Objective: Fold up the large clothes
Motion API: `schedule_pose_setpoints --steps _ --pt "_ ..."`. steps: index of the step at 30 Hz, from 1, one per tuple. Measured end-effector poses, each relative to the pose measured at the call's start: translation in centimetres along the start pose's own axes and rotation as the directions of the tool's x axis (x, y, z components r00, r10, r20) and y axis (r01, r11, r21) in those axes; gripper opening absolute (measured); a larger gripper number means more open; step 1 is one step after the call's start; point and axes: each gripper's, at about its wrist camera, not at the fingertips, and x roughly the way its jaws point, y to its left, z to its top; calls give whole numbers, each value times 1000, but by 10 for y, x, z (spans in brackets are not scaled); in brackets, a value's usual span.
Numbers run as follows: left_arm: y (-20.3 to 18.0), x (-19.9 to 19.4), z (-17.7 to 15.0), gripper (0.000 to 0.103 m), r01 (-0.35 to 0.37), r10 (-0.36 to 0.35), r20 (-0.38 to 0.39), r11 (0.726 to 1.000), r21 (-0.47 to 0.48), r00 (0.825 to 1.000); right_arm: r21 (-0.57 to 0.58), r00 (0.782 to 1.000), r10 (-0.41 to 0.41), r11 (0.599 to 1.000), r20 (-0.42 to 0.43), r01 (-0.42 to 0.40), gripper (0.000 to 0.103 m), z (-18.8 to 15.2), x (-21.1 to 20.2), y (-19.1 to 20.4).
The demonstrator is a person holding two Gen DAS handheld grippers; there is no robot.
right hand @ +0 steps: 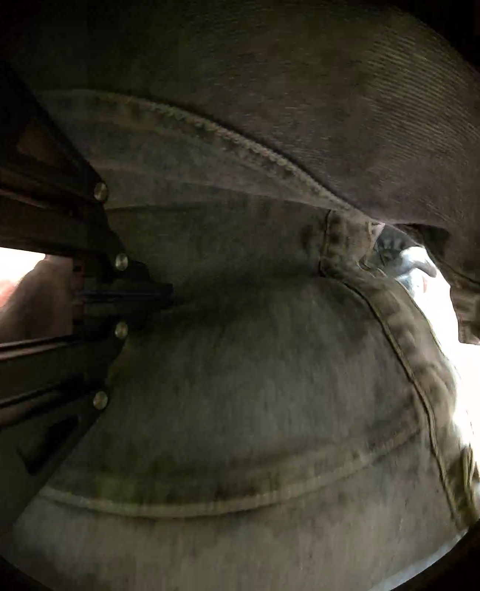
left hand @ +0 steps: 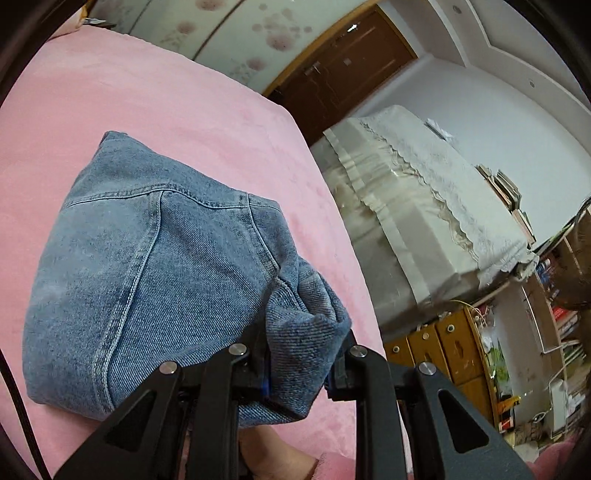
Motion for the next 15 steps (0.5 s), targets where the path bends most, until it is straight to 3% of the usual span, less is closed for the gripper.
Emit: schedule_pose_setpoints --steps 7,13,15 --pt "-10 7 1 18 -6 7 -25 1000 28 1000 59 994 -5 998 106 -2 0 8 -56 -34" --pt "-10 37 0 18 -48 50 -107 999 25 993 73 958 -82 995 274 65 0 29 -136 -67" --pt "-10 48 -7 19 -61 66 -119 997 47 991 65 944 -137 990 300 123 0 41 -162 -78"
